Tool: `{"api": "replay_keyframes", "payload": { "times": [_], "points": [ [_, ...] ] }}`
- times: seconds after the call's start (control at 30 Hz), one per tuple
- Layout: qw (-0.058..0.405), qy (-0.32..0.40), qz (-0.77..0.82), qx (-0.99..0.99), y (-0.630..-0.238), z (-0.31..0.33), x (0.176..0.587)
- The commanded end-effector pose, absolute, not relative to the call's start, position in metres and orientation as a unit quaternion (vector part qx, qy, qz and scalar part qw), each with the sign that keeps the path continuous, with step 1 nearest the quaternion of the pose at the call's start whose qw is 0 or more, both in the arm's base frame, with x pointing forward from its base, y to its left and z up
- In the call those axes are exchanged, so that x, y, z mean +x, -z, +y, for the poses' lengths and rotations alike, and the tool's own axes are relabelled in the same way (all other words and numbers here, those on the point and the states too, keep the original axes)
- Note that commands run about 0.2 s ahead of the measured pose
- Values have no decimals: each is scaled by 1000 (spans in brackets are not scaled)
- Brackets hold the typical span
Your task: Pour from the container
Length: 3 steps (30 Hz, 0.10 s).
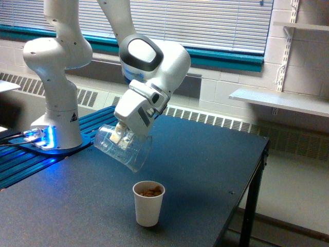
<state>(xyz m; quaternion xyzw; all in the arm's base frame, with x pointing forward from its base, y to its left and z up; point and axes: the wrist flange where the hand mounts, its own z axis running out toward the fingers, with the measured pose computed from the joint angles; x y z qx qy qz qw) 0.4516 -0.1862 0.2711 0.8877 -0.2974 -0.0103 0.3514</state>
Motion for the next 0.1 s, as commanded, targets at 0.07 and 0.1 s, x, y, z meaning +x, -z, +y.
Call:
{"api": "replay_keyframes", "payload": {
  "times": [0.07,0.1],
  "points": [
    [344,17,-294,892,-270,-188,452],
    [342,18,-296,892,-269,-188,452]
  ]
}}
